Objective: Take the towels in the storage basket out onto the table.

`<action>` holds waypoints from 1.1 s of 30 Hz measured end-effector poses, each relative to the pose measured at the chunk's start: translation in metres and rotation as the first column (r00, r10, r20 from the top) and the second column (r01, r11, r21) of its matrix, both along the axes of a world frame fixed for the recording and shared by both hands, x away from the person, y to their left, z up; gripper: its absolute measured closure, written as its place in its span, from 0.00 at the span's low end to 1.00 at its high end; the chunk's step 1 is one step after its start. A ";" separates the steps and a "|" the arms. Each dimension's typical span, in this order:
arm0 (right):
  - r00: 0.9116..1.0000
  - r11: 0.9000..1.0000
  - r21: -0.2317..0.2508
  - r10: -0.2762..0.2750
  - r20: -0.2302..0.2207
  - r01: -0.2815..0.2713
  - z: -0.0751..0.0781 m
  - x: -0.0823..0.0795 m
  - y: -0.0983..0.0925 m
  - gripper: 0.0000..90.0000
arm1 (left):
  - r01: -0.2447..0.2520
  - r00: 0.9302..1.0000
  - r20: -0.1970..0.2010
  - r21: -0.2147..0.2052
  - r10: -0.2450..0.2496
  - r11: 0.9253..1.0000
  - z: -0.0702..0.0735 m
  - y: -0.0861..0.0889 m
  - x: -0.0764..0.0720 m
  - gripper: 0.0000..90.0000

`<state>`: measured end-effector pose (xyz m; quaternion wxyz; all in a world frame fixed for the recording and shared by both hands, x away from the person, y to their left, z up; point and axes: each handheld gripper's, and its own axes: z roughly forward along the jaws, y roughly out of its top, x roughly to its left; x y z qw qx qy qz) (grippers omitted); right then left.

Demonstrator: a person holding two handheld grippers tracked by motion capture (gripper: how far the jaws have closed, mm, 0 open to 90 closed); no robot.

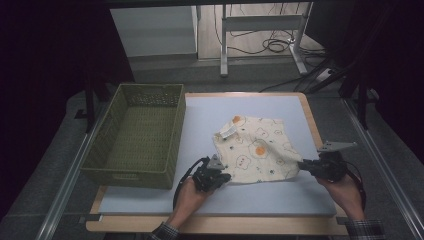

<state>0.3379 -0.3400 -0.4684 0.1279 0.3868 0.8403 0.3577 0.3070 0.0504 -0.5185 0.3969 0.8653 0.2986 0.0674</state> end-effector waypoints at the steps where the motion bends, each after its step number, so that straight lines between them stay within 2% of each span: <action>1: 1.000 1.000 -0.003 0.007 0.001 -0.007 0.001 -0.002 0.001 0.89 | 0.002 1.000 0.001 0.003 -0.002 1.000 0.002 0.004 -0.002 1.00; 2: 1.000 1.000 -0.006 0.010 0.000 -0.010 0.002 -0.005 0.002 0.89 | 0.002 1.000 0.001 0.003 -0.002 1.000 0.002 0.004 -0.002 1.00; 4: 1.000 1.000 -0.008 0.020 -0.001 -0.020 0.005 -0.012 0.004 0.89 | 0.001 1.000 -0.007 -0.010 -0.001 1.000 0.007 0.012 -0.013 1.00; 8: 0.999 0.999 -0.005 0.043 -0.007 -0.043 0.008 -0.025 0.006 0.86 | 0.005 1.000 0.002 -0.037 -0.005 0.999 0.012 0.025 -0.027 1.00; 10: 0.999 0.999 -0.002 0.046 -0.009 -0.046 0.008 -0.028 0.006 0.85 | 0.000 1.000 0.005 -0.040 0.001 0.999 0.012 0.027 -0.029 1.00; 11: 0.999 0.999 -0.007 0.042 -0.018 -0.042 0.006 -0.031 0.005 0.77 | -0.004 1.000 0.007 -0.028 0.004 1.000 0.010 0.030 -0.031 0.97; 12: 0.999 0.999 -0.007 0.042 -0.018 -0.042 0.006 -0.031 0.005 0.77 | -0.004 1.000 0.007 -0.028 0.004 1.000 0.010 0.030 -0.031 0.89; 13: 1.000 0.999 -0.032 0.018 -0.011 -0.018 0.004 -0.031 0.003 0.76 | -0.019 1.000 0.004 -0.011 0.019 1.000 0.008 0.030 -0.029 0.83; 16: 1.000 1.000 -0.016 -0.007 -0.016 0.006 0.001 -0.030 -0.002 0.75 | -0.040 0.999 -0.007 -0.006 0.040 0.999 0.005 0.028 -0.023 0.72; 21: 1.000 1.000 -0.008 -0.007 -0.018 0.007 -0.006 -0.027 -0.001 0.74 | -0.072 0.997 0.006 0.017 0.072 0.997 0.005 0.021 -0.009 0.63; 24: 1.000 1.000 -0.002 -0.004 -0.019 0.004 -0.012 -0.025 0.004 0.76 | -0.083 0.996 0.015 0.021 0.083 0.996 0.005 0.016 0.003 0.61; 28: 1.000 1.000 0.000 0.005 -0.019 -0.005 -0.023 -0.018 0.013 0.85 | -0.094 0.995 0.027 0.018 0.094 0.995 0.007 0.007 0.021 0.61; 30: 1.000 1.000 0.001 0.006 -0.014 -0.006 -0.026 -0.016 0.015 0.88 | -0.092 0.995 0.030 0.019 0.092 0.996 0.008 0.004 0.025 0.62; 31: 1.000 1.000 0.006 0.006 0.001 -0.006 -0.029 -0.013 0.020 0.91 | -0.090 0.995 0.039 0.028 0.089 0.996 0.008 -0.002 0.034 0.64; 32: 1.000 1.000 0.010 0.009 0.007 -0.009 -0.031 -0.011 0.022 0.92 | -0.090 0.995 0.039 0.028 0.089 0.996 0.008 -0.002 0.034 0.66; 33: 1.000 1.000 0.014 0.011 0.016 -0.011 -0.032 -0.010 0.025 0.92 | -0.087 0.995 0.043 0.033 0.085 0.996 0.009 -0.009 0.044 0.68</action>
